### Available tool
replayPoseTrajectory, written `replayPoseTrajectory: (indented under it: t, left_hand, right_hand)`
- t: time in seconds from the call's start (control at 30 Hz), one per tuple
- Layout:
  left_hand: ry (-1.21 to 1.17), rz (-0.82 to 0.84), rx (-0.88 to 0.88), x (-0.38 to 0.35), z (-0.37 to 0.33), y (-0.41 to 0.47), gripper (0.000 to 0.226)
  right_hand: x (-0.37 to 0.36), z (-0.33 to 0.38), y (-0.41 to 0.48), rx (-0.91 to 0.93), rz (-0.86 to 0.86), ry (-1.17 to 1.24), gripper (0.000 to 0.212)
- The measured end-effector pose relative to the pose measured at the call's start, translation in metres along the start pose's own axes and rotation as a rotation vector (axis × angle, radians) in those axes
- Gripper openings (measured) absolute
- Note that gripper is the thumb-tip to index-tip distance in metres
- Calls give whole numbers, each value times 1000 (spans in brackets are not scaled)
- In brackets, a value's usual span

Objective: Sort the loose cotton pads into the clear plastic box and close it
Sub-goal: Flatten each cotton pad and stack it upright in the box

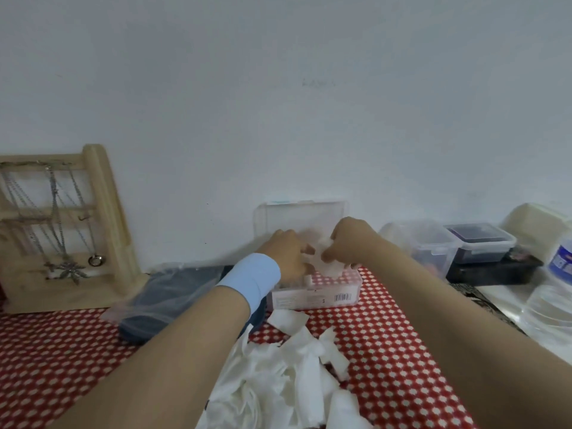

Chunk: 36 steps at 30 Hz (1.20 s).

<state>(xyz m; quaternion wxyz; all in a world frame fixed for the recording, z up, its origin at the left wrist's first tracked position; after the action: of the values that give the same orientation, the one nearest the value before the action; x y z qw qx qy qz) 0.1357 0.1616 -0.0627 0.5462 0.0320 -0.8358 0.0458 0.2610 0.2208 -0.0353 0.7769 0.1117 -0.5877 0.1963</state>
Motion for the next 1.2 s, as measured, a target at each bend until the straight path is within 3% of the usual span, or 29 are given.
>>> replayPoseTrajectory:
  t: [0.13,0.27,0.43,0.5,0.57,0.67,0.8,0.9,1.0,1.1,1.2]
  left_hand:
    - [36,-37,-23,-3,8,-2,40]
    - [40,-26,-53,-4,11,-6,50]
    - [41,-2,-95,-5,16,-16,53]
    - [6,47,-108,-8,18,-20,60]
    - [33,83,-100,-10,19,-24,68]
    - [88,88,-78,-14,18,-28,72]
    - [105,134,-58,-20,14,-30,71]
    - [44,124,-50,-11,18,-34,67]
    - [-41,13,-65,9,27,-46,60]
    - [-51,-109,-47,31,43,-63,46]
    - [-78,-161,32,45,67,-85,30]
  right_hand:
    - [-22,5,9,-47,-65,-131,25]
    - [-33,10,13,-78,-107,-128,26]
    - [-45,13,14,-182,80,184,22]
    - [-42,9,11,-239,115,360,30]
    - [-37,3,9,-287,129,498,25]
    - [-36,-3,8,-324,147,535,24]
    - [-47,9,4,-228,168,479,10]
    - [-47,10,1,-189,145,427,30]
    - [-38,12,-6,-169,104,332,35]
    - [-19,26,-17,-85,-67,170,39]
    - [-6,66,-38,104,-208,180,38]
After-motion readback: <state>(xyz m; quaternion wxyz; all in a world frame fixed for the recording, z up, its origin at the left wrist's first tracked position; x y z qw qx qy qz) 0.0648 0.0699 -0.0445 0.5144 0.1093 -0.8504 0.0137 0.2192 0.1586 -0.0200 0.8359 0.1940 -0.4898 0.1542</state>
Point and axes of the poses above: each hand's wrist, its own y-axis towards the middle knuckle, its own x-axis out of the back of the hand, z = x × y, the point moved 5 cm from there along y, towards the middle knuckle, and after that the axes turned 5 degrees about -y, right-handed, at the moved point
